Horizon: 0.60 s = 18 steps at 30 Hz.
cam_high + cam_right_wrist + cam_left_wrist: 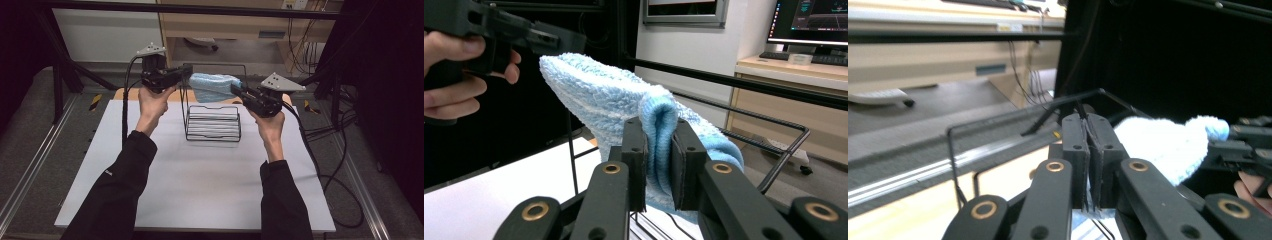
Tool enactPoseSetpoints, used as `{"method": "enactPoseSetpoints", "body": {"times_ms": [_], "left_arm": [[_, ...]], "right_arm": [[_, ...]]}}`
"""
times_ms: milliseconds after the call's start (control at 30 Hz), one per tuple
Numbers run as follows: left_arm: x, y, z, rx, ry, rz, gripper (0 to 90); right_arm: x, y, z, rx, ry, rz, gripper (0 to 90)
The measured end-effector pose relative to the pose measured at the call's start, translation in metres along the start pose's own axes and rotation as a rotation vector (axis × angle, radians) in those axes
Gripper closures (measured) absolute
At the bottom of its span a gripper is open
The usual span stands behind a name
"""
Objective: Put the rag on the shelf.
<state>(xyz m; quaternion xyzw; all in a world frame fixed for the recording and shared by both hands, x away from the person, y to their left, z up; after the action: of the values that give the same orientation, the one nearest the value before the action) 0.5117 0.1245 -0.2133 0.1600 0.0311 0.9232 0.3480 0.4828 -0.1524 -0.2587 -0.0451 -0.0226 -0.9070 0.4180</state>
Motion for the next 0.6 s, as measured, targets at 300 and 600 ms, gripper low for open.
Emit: {"method": "enactPoseSetpoints", "body": {"times_ms": [300, 600], "left_arm": [[0.005, 0.003, -0.015, -0.037, -0.034, -0.055, 88.5], [0.001, 0.005, -0.028, -0.049, -0.049, -0.062, 89.2]], "right_arm": [[0.002, -0.002, 0.000, 0.006, -0.003, 0.007, 74.3], [0.010, -0.006, 0.002, -0.033, -0.002, 0.017, 52.4]]}}
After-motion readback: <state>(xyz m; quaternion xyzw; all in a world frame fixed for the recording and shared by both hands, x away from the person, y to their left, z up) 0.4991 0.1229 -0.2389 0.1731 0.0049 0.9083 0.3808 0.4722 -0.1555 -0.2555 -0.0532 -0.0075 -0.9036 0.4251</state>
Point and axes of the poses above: each handheld gripper's, and its own axes: x roughly backward along the jaws, z roughly out of its top, y roughly to its right, the point moved 2 cm from there along -x, roughly forward along the jaws, and after that the axes turned 4 degrees about z, right-handed, at the moved point
